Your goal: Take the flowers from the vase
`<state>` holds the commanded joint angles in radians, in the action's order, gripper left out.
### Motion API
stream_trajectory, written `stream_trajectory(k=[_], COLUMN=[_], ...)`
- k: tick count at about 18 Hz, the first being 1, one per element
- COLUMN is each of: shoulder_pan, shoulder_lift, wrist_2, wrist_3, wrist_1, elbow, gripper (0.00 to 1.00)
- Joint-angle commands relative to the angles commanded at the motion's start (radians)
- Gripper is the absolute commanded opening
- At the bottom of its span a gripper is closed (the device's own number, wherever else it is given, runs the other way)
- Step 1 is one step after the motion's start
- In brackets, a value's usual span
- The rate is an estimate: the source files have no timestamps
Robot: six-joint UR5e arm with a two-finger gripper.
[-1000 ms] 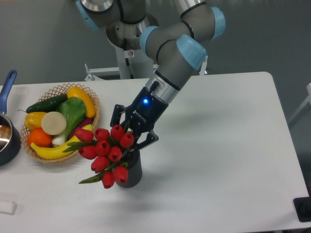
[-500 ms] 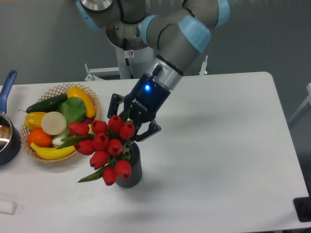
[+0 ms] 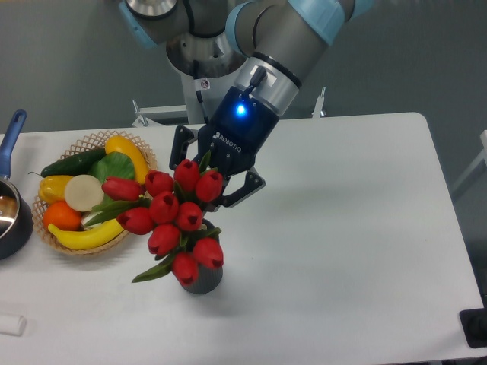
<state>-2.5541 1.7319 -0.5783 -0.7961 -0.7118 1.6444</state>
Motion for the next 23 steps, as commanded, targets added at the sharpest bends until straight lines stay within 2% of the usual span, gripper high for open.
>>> stream_trajectory(k=[12,23], shoulder_pan=[0.012,0.015], shoulder_lift=[0.015,0.041], wrist_2=[0.003,0.008], wrist_3=[0.002,-0.017], wrist_1=[0.000,0.002], elbow=[0.021,0.075], gripper=[0.43,0.43])
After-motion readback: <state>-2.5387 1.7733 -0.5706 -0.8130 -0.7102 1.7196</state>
